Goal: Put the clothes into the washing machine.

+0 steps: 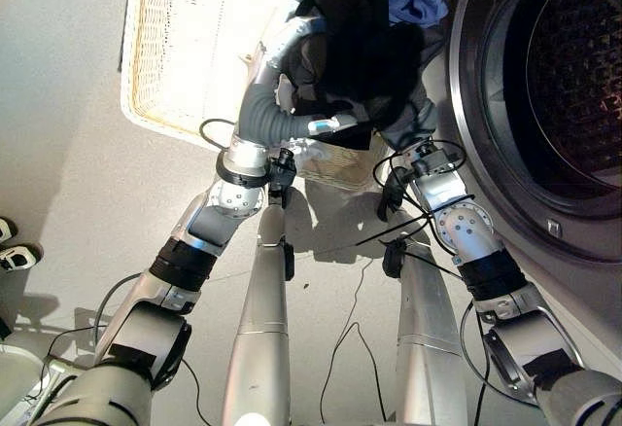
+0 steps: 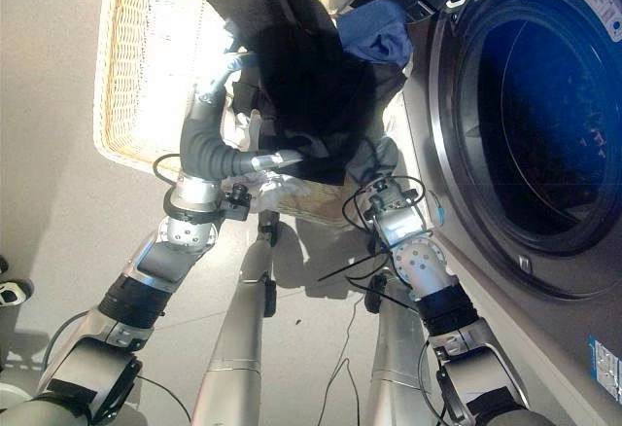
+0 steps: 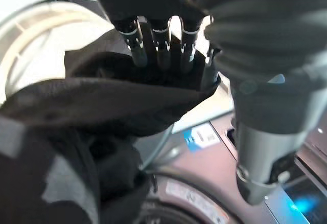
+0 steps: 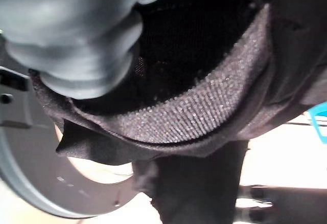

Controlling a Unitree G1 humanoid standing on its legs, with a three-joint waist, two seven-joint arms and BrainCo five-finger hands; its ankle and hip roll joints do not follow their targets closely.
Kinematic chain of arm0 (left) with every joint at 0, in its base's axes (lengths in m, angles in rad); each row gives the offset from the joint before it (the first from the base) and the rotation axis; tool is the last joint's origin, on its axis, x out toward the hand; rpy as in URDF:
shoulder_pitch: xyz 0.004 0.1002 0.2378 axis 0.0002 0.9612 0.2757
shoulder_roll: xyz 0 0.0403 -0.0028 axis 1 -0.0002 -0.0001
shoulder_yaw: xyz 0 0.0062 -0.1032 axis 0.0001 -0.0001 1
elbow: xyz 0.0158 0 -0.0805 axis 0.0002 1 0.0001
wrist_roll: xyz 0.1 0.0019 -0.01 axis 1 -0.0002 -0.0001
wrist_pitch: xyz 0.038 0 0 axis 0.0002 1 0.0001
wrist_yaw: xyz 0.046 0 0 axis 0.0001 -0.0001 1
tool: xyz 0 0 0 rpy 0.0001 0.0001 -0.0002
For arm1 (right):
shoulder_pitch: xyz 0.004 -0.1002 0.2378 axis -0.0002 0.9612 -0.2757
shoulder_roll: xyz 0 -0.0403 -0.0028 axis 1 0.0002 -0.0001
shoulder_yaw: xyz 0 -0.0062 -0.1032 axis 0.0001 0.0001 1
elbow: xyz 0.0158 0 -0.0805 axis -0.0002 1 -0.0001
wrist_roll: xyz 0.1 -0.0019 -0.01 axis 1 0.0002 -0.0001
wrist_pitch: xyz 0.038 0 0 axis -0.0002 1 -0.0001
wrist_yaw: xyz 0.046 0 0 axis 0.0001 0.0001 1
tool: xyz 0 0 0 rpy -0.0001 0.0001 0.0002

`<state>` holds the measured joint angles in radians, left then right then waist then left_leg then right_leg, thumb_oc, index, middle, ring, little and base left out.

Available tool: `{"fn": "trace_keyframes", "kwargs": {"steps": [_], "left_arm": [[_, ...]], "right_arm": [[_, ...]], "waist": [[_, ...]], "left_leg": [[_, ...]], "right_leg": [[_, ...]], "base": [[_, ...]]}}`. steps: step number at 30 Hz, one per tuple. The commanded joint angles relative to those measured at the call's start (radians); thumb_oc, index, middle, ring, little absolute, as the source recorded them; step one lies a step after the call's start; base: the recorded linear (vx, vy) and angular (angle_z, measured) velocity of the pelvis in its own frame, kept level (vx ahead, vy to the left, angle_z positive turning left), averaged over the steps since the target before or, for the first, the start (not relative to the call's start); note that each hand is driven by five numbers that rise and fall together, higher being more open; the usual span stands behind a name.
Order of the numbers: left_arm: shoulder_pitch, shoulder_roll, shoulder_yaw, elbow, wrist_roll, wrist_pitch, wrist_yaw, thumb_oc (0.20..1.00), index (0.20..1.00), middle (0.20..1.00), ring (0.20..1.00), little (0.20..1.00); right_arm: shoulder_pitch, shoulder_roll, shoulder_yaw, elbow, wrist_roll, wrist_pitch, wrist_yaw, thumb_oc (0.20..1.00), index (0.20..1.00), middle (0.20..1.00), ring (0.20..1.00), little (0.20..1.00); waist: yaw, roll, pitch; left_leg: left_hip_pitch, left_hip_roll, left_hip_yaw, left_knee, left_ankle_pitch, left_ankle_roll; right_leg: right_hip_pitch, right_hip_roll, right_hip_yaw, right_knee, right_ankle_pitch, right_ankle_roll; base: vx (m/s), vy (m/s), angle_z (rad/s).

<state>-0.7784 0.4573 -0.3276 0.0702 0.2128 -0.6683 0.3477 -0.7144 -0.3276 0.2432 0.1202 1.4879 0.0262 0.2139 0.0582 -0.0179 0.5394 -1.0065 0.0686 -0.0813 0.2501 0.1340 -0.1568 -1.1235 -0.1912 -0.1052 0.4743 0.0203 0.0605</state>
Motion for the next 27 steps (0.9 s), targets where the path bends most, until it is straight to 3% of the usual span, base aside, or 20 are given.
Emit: {"fn": "trace_keyframes", "kwargs": {"steps": [1,6,11,16,22,23,24,27], "left_arm": [[-0.050,-0.015,-0.011,-0.120,-0.014,0.000,-0.102,1.000,1.000,1.000,1.000,1.000],[-0.078,0.029,-0.058,-0.099,-0.105,0.144,-0.390,1.000,1.000,1.000,1.000,1.000],[-0.097,0.116,-0.116,-0.093,-0.076,0.339,-0.475,1.000,1.000,1.000,1.000,1.000],[-0.108,0.178,-0.138,-0.074,-0.007,0.404,-0.436,1.000,1.000,1.000,1.000,1.000],[-0.112,0.224,-0.143,-0.069,-0.040,0.420,-0.469,1.000,1.000,1.000,1.000,1.000],[-0.108,0.224,-0.140,-0.073,-0.096,0.410,-0.495,1.000,1.000,1.000,1.000,1.000],[-0.095,0.204,-0.127,-0.087,-0.233,0.401,-0.621,1.000,1.000,1.000,1.000,1.000],[-0.083,0.171,-0.125,-0.098,-0.314,0.418,-0.759,1.000,1.000,1.000,1.000,1.000]], "right_arm": [[-0.008,0.010,0.054,-0.101,-0.067,0.058,0.037,0.200,0.200,0.200,0.200,0.200],[-0.027,-0.010,0.045,-0.071,0.023,0.011,0.077,0.200,0.200,0.200,0.200,0.200],[-0.039,-0.062,0.024,-0.089,0.074,-0.083,0.122,0.200,0.200,0.200,0.200,0.200],[-0.042,-0.095,0.001,-0.114,0.105,-0.134,0.151,0.200,0.200,0.200,0.200,0.200],[-0.034,-0.117,-0.038,-0.155,0.157,-0.184,0.162,0.200,0.200,0.200,0.200,0.200],[-0.033,-0.117,-0.045,-0.159,0.168,-0.187,0.164,0.200,0.200,0.200,0.200,0.200],[-0.023,-0.104,-0.062,-0.163,0.192,-0.188,0.165,0.200,0.200,0.200,0.200,0.200],[-0.024,-0.087,-0.071,-0.157,0.212,-0.186,0.160,0.200,0.200,0.200,0.200,0.200]], "waist": [[-0.025,0.046,-0.019],[-0.025,0.057,-0.019],[-0.032,0.070,-0.019],[-0.034,0.073,-0.019],[-0.037,0.074,-0.019],[-0.038,0.074,-0.019],[-0.039,0.075,-0.019],[-0.041,0.076,-0.019]], "left_leg": [[-0.021,-0.092,0.009,0.048,-0.015,0.074],[-0.015,-0.091,0.015,0.048,-0.014,0.072],[-0.016,-0.087,0.024,0.046,-0.014,0.071],[-0.015,-0.082,0.027,0.047,-0.015,0.072],[-0.014,-0.078,0.028,0.046,-0.015,0.074],[-0.014,-0.077,0.028,0.045,-0.015,0.074],[-0.012,-0.076,0.031,0.045,-0.017,0.075],[-0.010,-0.076,0.032,0.043,-0.018,0.074]], "right_leg": [[0.050,0.026,-0.064,-0.110,0.119,0.087],[0.054,0.026,-0.062,-0.112,0.119,0.089],[0.056,0.025,-0.057,-0.124,0.126,0.093],[0.058,0.025,-0.054,-0.125,0.125,0.092],[0.061,0.023,-0.052,-0.129,0.126,0.094],[0.061,0.024,-0.051,-0.129,0.126,0.094],[0.062,0.024,-0.049,-0.127,0.125,0.095],[0.063,0.025,-0.048,-0.129,0.127,0.094]], "base": [[0.00,0.000,0.00],[0.00,0.000,0.00],[0.00,0.028,-0.01],[0.00,0.000,0.00],[0.00,0.000,0.00],[0.00,0.000,0.00],[0.00,0.000,0.00],[0.00,0.000,0.00]]}}
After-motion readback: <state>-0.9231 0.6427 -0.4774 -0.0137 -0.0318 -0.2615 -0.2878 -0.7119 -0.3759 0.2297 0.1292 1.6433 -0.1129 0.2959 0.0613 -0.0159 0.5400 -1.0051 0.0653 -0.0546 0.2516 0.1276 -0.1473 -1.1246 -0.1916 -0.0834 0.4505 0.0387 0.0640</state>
